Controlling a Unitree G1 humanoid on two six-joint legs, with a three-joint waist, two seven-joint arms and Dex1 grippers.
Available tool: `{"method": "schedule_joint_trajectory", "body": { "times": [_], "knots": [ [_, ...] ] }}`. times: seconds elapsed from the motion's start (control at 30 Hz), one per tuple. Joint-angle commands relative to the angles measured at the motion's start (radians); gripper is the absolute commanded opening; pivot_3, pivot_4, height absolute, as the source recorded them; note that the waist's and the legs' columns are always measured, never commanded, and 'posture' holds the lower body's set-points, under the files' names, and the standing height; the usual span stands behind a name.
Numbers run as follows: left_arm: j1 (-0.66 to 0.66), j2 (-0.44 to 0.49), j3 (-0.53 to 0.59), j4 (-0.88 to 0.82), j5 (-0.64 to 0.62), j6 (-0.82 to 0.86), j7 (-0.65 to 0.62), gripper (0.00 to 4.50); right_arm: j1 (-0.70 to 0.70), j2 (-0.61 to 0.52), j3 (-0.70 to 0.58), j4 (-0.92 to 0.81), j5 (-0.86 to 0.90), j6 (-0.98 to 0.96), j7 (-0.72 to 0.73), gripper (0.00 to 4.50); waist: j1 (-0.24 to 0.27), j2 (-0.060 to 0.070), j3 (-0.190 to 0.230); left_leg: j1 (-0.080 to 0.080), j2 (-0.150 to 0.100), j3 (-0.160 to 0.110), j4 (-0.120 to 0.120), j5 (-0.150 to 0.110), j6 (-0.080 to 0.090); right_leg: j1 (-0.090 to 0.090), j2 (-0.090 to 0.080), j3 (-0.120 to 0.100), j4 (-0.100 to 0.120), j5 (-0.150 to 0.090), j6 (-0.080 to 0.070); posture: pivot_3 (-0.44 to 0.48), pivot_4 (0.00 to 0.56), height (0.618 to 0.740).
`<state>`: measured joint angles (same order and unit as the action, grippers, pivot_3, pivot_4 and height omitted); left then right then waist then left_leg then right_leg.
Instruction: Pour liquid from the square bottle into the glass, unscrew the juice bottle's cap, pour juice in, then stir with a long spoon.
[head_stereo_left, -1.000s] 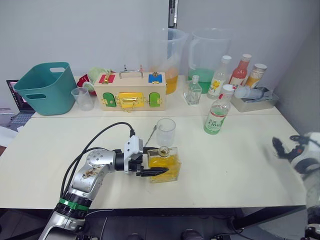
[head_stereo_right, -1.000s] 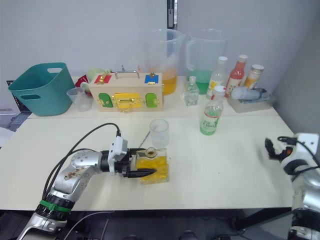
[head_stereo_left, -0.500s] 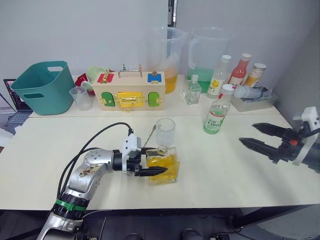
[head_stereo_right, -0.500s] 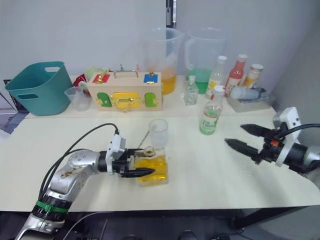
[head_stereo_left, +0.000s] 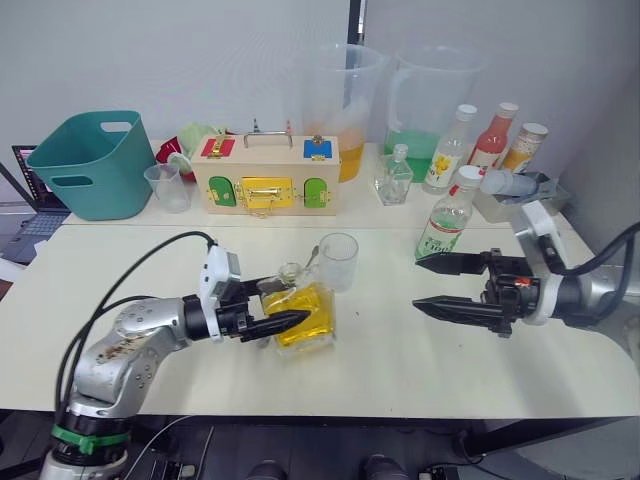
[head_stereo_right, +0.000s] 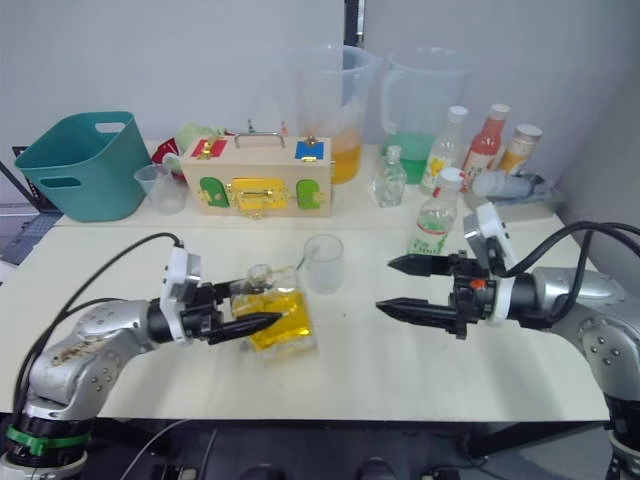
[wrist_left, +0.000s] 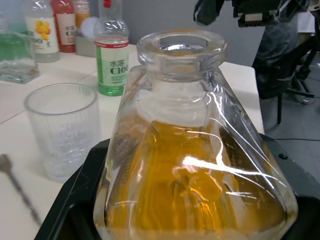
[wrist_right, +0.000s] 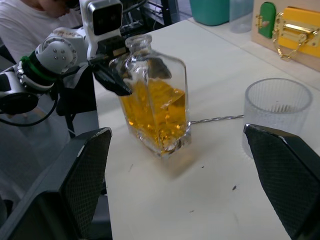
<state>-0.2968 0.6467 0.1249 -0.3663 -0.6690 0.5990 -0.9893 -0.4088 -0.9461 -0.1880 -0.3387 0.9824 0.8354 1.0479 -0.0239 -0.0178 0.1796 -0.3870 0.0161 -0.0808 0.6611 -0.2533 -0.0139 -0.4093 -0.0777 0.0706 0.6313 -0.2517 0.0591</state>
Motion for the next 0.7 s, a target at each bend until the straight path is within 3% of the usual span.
{"method": "schedule_joint_trajectory", "body": {
  "times": [0.03, 0.27, 0.4, 0.7],
  "knots": [
    [-0.020, 0.047, 0.099, -0.053, -0.053, 0.018, 0.037, 2.81, -0.027, 0.014, 0.007, 0.006, -0.018, -0.029, 0.031, 4.50, 0.003, -0.001, 0.001, 0.000, 0.000, 0.000, 0.000, 0.000, 0.000, 0.000, 0.000, 0.000, 0.000, 0.000, 0.000, 0.000, 0.150, 0.740],
    [-0.118, 0.076, 0.157, 0.071, -0.011, 0.013, 0.136, 2.81, -0.030, 0.050, 0.014, -0.002, -0.042, -0.039, 0.026, 4.50, 0.008, -0.001, 0.001, -0.001, 0.000, 0.000, 0.000, 0.000, 0.000, -0.001, 0.000, 0.000, 0.001, 0.000, -0.001, 0.000, 0.150, 0.740],
    [-0.258, 0.035, 0.095, 0.216, 0.145, -0.086, 0.264, 2.81, -0.010, 0.057, 0.003, -0.026, -0.056, -0.044, 0.002, 4.50, 0.020, -0.003, 0.002, -0.002, -0.001, -0.001, 0.000, 0.001, -0.002, -0.002, -0.001, -0.001, 0.000, 0.001, 0.000, 0.000, 0.150, 0.740],
    [-0.458, -0.080, -0.022, 0.482, 0.422, -0.437, 0.376, 2.81, 0.045, 0.077, -0.046, -0.093, -0.052, -0.045, -0.084, 4.50, 0.018, -0.007, 0.004, -0.014, -0.001, 0.000, 0.000, 0.006, -0.010, -0.016, -0.001, -0.001, 0.003, 0.007, 0.000, 0.000, 0.150, 0.740]
  ]
}}
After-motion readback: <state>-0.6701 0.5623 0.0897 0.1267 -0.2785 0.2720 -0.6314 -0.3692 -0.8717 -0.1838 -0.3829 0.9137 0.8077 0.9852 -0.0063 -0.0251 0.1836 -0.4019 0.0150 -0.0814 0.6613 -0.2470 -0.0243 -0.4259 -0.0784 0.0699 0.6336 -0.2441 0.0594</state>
